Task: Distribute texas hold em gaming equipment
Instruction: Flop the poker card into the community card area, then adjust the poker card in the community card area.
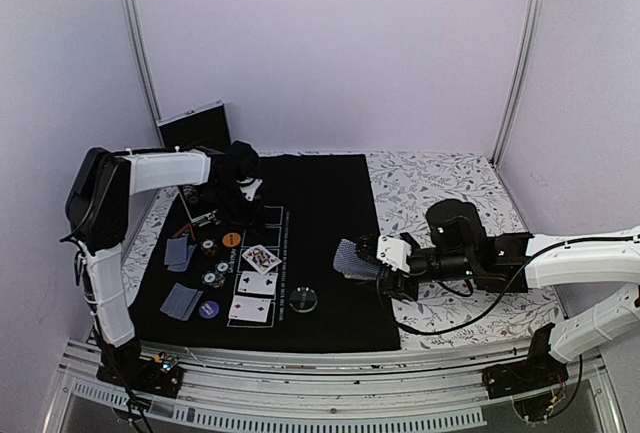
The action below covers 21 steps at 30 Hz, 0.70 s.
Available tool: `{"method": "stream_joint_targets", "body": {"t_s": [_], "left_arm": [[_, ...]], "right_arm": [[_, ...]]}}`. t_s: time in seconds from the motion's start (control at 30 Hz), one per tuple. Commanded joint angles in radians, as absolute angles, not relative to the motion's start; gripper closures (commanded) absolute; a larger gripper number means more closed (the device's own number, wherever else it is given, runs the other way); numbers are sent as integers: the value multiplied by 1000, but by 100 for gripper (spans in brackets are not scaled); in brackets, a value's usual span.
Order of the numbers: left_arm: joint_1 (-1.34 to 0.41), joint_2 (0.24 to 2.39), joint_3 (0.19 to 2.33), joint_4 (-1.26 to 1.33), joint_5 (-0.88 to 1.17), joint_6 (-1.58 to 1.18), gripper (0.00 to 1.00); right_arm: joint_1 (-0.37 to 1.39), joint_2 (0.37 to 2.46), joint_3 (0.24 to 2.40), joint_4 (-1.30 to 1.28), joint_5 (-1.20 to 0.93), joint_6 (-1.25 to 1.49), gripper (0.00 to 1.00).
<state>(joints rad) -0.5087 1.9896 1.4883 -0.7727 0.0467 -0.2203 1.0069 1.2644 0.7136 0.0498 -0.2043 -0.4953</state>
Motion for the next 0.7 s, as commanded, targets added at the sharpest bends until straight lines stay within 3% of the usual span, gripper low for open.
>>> {"method": "stream_joint_targets", "body": {"t_s": [0.0,0.2,0.67], "left_arm": [[-466,1984,1445,-726,91,-190,40],[-453,2030,1422,-716,125,-189,46],[-444,1915,1207,-590,278,-260,49]], "right_arm": [[1006,1247,713,57,-203,-483,49],[1006,1238,706,59,-201,-482,49],[1021,1243,736,40,-195,-479,49]]}}
